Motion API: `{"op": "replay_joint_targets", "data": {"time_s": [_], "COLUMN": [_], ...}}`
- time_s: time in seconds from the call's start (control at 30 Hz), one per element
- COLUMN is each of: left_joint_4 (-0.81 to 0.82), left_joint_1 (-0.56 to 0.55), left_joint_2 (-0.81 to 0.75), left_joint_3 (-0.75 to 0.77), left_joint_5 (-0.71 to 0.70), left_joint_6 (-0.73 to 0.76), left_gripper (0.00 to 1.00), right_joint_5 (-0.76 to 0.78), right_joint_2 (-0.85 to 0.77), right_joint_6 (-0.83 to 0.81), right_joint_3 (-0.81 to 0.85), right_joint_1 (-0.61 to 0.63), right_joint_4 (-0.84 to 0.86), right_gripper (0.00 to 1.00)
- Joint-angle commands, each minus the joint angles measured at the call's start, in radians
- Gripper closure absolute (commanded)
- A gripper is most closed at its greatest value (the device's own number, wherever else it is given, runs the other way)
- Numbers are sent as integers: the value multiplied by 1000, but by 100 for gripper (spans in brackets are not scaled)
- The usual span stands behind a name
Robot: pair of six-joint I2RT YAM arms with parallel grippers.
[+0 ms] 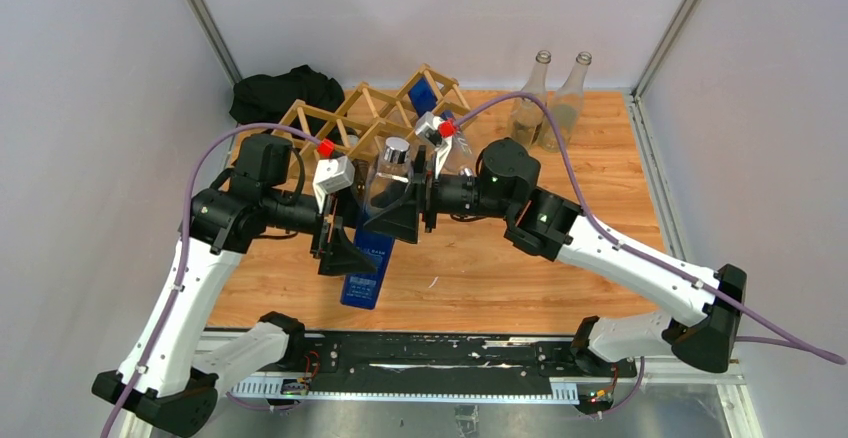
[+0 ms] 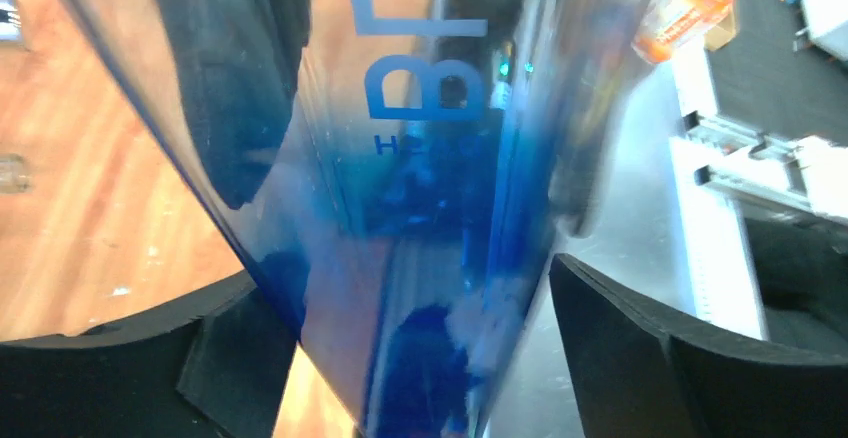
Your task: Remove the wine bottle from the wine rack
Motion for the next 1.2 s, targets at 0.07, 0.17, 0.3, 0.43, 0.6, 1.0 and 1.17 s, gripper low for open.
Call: {"op": "replay_joint_targets", "data": {"time_s": [0.07,0.17,0.3,0.43,0.6,1.0,1.17], "left_joint_4": [73,72,65,65,64,64,64], "left_joint_1": [-5,-5,-5,-5,-5,-5,-5], "left_joint_2": [-15,7,35,53,87,130,128], "left_joint_3": [35,60,103,136,169,167,178], "left_joint_5": [-199,-348,-465,-524,-609,-707,-698], "left_joint_6": [3,-21,-37,-44,-52,-55,-55], "left_gripper": [0,0,0,0,0,0,0], "right_joint_5": [205,311,408,507,775,877,883], "right_joint_2": [-88,-145,-264,-369,-410,-198,-73], "right_joint_6": [-96,-144,-167,-213,-288,-317,-325], "right_joint_3": [41,25,-44,-94,-110,-167,-141], "right_joint_1": [-17,-46,-127,-222,-347,-764,-820], "right_joint_4": [-201,-321,-426,-511,-586,-293,-128], "right_gripper": [100,100,100,100,100,100,100]}}
